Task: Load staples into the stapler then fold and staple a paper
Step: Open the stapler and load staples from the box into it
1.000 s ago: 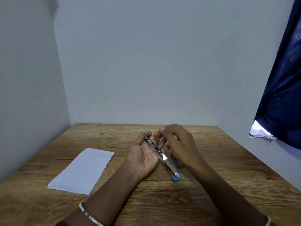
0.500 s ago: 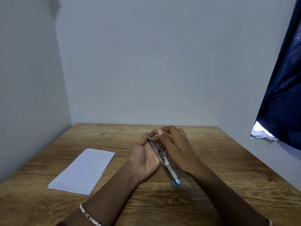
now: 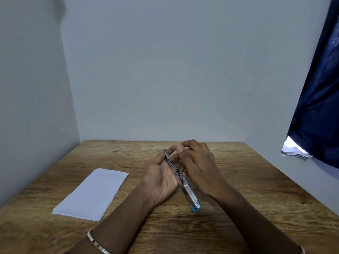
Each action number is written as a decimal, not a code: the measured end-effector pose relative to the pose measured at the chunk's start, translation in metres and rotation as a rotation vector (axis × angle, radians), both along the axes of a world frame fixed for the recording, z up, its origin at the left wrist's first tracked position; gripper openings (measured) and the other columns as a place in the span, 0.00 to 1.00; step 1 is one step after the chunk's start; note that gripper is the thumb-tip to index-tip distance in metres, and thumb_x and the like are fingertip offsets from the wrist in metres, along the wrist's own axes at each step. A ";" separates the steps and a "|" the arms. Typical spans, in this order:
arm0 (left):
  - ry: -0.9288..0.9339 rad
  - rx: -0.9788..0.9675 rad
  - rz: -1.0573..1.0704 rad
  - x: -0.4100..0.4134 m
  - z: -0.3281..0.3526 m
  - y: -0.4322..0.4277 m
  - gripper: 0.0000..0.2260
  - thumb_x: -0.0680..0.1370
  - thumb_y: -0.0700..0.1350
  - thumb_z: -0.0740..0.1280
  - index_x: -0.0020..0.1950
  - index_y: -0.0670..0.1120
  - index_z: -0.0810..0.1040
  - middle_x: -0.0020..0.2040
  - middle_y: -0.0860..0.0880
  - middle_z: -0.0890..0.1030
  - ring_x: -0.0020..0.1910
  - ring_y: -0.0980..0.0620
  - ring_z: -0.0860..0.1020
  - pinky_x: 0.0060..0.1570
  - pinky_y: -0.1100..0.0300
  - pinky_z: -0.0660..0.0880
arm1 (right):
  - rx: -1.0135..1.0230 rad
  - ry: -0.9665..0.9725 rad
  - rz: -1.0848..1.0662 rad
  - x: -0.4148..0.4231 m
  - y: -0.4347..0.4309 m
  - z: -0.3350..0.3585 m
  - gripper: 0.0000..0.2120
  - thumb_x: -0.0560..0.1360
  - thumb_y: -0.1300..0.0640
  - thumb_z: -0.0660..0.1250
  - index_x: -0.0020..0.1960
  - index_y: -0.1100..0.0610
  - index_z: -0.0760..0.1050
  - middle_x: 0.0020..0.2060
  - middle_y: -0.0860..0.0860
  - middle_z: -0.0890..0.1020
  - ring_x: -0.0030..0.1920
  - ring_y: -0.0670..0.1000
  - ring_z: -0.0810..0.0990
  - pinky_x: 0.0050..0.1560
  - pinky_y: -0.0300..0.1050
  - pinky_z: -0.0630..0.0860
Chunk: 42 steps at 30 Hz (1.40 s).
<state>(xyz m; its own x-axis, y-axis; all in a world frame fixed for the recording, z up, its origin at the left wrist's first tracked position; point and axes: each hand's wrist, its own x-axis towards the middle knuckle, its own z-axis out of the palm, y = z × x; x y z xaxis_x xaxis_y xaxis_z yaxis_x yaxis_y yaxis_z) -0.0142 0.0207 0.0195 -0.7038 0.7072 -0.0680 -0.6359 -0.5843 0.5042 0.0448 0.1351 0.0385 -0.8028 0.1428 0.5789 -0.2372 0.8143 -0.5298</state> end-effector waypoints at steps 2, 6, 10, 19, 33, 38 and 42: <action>0.032 0.003 -0.001 -0.001 -0.001 0.001 0.27 0.86 0.54 0.52 0.81 0.41 0.62 0.75 0.39 0.72 0.66 0.42 0.72 0.80 0.48 0.52 | -0.005 -0.018 0.000 0.000 0.000 0.000 0.33 0.78 0.32 0.43 0.52 0.42 0.85 0.57 0.36 0.75 0.62 0.42 0.68 0.61 0.51 0.64; 0.077 0.021 -0.014 -0.003 -0.001 0.001 0.27 0.85 0.54 0.52 0.81 0.41 0.60 0.82 0.40 0.60 0.78 0.42 0.63 0.80 0.45 0.53 | -0.024 -0.101 0.028 0.000 -0.001 -0.002 0.34 0.76 0.30 0.39 0.57 0.40 0.82 0.62 0.37 0.72 0.65 0.42 0.65 0.62 0.49 0.60; 0.100 0.036 -0.030 -0.006 -0.004 -0.001 0.26 0.85 0.54 0.52 0.80 0.43 0.63 0.79 0.38 0.66 0.77 0.40 0.67 0.74 0.42 0.64 | 0.016 -0.130 0.040 0.001 -0.003 -0.007 0.34 0.75 0.28 0.37 0.64 0.40 0.74 0.65 0.38 0.68 0.66 0.42 0.63 0.63 0.48 0.59; 0.143 0.047 -0.159 -0.012 -0.011 -0.003 0.26 0.86 0.56 0.52 0.67 0.40 0.80 0.66 0.36 0.80 0.67 0.39 0.77 0.74 0.41 0.66 | -0.110 -0.170 0.037 -0.003 0.001 -0.007 0.38 0.72 0.24 0.35 0.64 0.37 0.74 0.71 0.35 0.63 0.70 0.36 0.54 0.67 0.49 0.53; 0.074 0.137 -0.031 -0.014 -0.003 -0.004 0.22 0.86 0.52 0.53 0.75 0.43 0.71 0.63 0.31 0.81 0.62 0.32 0.81 0.60 0.34 0.78 | -0.079 0.077 0.229 0.002 0.016 0.005 0.05 0.74 0.59 0.75 0.48 0.51 0.86 0.40 0.44 0.86 0.44 0.44 0.83 0.41 0.34 0.74; 0.068 0.073 -0.023 -0.012 -0.006 -0.003 0.21 0.85 0.51 0.55 0.74 0.43 0.73 0.54 0.39 0.84 0.53 0.46 0.82 0.70 0.43 0.69 | -0.074 0.168 0.157 -0.005 0.010 -0.008 0.08 0.75 0.60 0.75 0.53 0.52 0.87 0.39 0.40 0.84 0.43 0.42 0.81 0.42 0.30 0.71; 0.088 0.062 -0.028 -0.010 -0.004 0.000 0.23 0.80 0.49 0.61 0.74 0.44 0.75 0.57 0.39 0.83 0.53 0.44 0.84 0.59 0.45 0.80 | -0.040 0.194 0.099 -0.007 0.003 -0.013 0.11 0.76 0.60 0.74 0.57 0.52 0.87 0.39 0.46 0.84 0.42 0.43 0.77 0.43 0.34 0.69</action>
<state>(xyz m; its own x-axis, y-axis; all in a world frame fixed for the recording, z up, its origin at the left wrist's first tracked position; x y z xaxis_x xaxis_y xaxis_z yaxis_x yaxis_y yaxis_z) -0.0246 0.0205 0.0152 -0.6849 0.7276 0.0382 -0.6072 -0.5990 0.5221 0.0379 0.1382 0.0258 -0.6879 0.0948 0.7196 -0.4156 0.7614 -0.4976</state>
